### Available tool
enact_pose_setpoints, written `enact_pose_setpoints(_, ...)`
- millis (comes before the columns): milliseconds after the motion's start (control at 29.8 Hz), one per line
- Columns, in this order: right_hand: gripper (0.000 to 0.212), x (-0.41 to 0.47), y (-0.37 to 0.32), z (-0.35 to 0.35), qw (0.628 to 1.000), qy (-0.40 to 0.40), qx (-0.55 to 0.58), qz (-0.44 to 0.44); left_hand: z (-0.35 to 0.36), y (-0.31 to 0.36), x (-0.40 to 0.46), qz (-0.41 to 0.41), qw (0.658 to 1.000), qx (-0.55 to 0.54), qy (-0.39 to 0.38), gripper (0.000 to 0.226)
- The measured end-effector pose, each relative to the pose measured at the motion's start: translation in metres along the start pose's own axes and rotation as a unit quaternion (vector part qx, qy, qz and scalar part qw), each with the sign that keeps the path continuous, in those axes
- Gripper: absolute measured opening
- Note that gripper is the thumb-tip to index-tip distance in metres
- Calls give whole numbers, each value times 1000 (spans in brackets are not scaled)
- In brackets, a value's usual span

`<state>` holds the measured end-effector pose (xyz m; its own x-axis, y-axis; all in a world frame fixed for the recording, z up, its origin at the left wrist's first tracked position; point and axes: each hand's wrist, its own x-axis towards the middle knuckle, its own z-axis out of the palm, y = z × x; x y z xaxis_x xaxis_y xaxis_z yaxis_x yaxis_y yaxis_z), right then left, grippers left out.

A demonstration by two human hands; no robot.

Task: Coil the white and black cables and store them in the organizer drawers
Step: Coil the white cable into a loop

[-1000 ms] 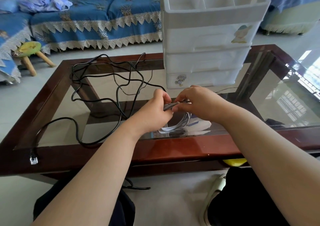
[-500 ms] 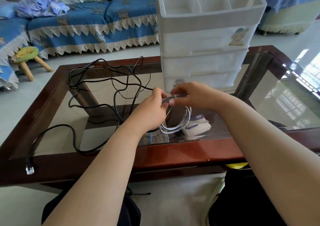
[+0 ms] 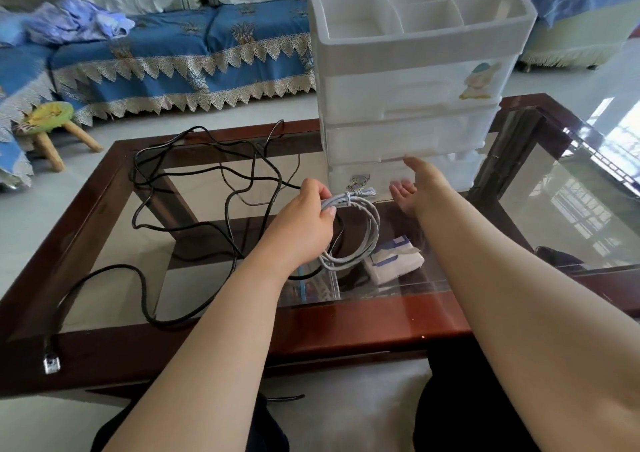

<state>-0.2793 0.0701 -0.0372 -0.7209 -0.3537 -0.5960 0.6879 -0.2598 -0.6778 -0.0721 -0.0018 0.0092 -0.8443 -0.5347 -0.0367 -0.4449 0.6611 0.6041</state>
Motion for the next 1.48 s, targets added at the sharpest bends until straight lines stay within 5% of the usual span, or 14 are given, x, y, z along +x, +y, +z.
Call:
enact_pose_setpoints(235,61,-13,0,-11,988,19,-151,34,-6,-5,2,-8,999,-32,10,13)
enact_pose_setpoints(302,62,-25,-9,-18,952,-23,-299,56,-8,-5,4,-10,999,-47,17,12)
enact_pose_setpoints(369,67,-35,-20,-25,861,-10,-508,30,-9,-5,6,-12,998,-61,28,12)
enact_pose_setpoints(436,61,-35,-33,-28,727,89,-661,-161,-9,-4,7,-16,996,-75,41,11)
enact_pose_setpoints(503,45,-35,-39,-22,604,152,-683,-383,-9,-4,9,-30,993,-99,50,12)
enact_pose_setpoints(570,37,-35,-34,-13,561,118,-680,-458,-8,-4,12,-50,987,-143,56,15)
enact_pose_setpoints(771,32,-12,-17,-12,593,36,-722,-355,-3,-3,18,-99,956,-270,53,19)
enact_pose_setpoints(1073,69,-32,-37,-24,629,-92,-719,-281,6,-7,30,-145,944,-288,65,15)
enact_pose_setpoints(1308,35,-94,-34,-27,592,-286,-661,-362,10,1,32,-217,878,-426,10,30)
enact_pose_setpoints(1475,11,-102,-33,-32,601,-271,-646,-385,13,6,29,-227,873,-431,-21,41)
